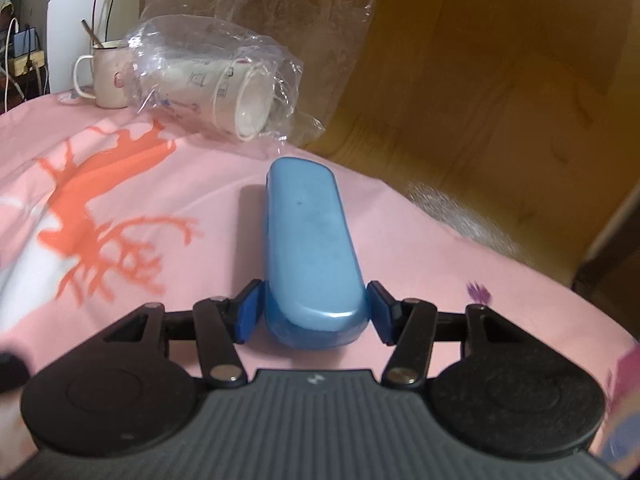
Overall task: Organize soft objects
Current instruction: 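Move the right tool to the blue glasses case and grasp it, then lift the glasses case with the right tool while the left tool grasps it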
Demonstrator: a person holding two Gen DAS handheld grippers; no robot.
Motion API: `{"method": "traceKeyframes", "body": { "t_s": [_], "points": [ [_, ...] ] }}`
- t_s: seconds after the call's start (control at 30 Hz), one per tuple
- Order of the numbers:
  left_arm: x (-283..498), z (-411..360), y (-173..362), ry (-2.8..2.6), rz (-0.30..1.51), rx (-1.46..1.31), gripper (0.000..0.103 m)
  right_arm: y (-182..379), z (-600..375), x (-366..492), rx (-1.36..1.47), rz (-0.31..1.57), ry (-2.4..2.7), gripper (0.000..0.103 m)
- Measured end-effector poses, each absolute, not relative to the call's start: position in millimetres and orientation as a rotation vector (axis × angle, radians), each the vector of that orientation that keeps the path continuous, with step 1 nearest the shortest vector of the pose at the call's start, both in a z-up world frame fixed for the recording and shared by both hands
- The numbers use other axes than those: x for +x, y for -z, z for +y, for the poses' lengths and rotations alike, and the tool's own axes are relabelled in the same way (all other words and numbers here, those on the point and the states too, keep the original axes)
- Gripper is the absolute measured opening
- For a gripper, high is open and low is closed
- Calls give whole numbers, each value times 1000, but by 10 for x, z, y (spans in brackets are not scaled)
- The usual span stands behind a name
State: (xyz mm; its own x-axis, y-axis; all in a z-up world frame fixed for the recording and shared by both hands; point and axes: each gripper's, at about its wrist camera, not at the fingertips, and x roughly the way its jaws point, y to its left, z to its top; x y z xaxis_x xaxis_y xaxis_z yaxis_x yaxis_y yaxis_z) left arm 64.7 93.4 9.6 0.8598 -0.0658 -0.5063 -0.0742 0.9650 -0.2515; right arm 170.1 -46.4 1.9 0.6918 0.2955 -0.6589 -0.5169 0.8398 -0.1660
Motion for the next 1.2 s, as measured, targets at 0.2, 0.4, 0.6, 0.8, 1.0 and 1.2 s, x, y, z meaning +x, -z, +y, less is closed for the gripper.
{"method": "traceKeyframes", "body": {
  "t_s": [0.2, 0.4, 0.6, 0.8, 1.0, 1.2],
  "points": [
    [645, 932, -92, 3, 540, -268, 103, -75, -834, 1047, -330, 682, -475, 59],
    [640, 910, -88, 15, 543, -251, 103, -97, -1183, 289, -246, 693, -474, 59],
    [612, 839, -99, 27, 536, -200, 103, -49, -1515, -348, -235, 671, -370, 58],
    [577, 711, -107, 46, 529, -132, 103, -9, -1719, -539, -158, 651, -310, 58],
    [575, 660, -103, 86, 556, -116, 102, 19, -1681, -643, -151, 618, -290, 57],
    [485, 645, -89, 174, 628, -255, 102, 41, -1783, -737, -60, 619, -288, 57]
  ]
}}
